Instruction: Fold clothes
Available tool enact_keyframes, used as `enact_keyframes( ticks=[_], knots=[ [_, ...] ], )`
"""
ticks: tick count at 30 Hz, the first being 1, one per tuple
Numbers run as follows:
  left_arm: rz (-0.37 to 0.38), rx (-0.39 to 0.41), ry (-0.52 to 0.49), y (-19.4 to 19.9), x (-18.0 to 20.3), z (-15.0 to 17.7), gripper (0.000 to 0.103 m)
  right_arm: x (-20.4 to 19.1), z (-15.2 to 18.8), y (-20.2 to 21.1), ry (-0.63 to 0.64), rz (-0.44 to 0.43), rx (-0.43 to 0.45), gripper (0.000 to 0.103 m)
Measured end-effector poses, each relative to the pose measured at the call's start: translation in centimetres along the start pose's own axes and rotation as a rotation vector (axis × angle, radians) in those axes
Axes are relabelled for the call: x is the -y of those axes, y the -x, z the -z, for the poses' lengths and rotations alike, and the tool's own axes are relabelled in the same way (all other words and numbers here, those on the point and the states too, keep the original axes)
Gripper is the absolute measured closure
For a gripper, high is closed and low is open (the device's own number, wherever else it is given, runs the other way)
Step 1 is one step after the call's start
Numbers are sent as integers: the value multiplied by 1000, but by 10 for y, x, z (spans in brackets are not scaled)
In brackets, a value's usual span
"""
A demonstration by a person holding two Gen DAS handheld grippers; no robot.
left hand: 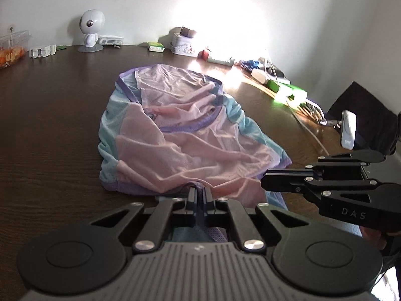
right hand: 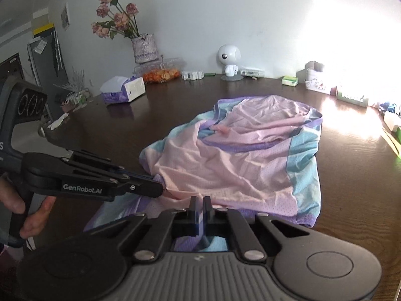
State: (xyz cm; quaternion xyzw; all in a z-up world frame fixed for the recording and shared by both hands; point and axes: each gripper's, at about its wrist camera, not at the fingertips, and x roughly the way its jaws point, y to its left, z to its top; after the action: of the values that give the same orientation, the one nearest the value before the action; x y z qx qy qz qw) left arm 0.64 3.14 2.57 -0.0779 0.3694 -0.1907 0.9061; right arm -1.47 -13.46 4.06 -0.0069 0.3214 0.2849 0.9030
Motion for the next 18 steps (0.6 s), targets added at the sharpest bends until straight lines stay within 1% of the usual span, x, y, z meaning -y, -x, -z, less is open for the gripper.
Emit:
enact_keyframes(
  ticks=[5,7,9,10,11,12,14,15,16,17,18],
  knots=[
    [16,56,108,-3,-15,-27,100,7,-19,-4,-16,40,53,103],
    [34,76,152,-5,-20,-35,100,11,-24,-7,-40,31,51,100],
    [49,81,185,-8,-25,-41,99,13,-23,-13,-70,-38,1,88],
    [42,88,200,-11,-28,-43,99,11,-20,-16,-74,-68,-22,82],
    [28,97,211,-13,-31,-44,100,9,-16,-19,-78,-98,-44,69],
    [12,105,219,-16,-34,-45,99,6,-13,-22,-72,-117,-61,66],
    [-15,112,219,-21,-38,-45,99,-8,-6,-24,-34,-161,-70,66],
    [-26,113,216,-22,-40,-44,94,-14,-3,-26,-17,-190,-78,65],
    [-26,113,210,-21,-42,-43,92,-19,0,-28,-4,-223,-90,64],
    [-19,113,202,-18,-44,-42,79,-24,2,-30,12,-236,-103,64],
    [-6,116,193,-14,-45,-40,57,-28,4,-33,30,-226,-116,67]
  ],
)
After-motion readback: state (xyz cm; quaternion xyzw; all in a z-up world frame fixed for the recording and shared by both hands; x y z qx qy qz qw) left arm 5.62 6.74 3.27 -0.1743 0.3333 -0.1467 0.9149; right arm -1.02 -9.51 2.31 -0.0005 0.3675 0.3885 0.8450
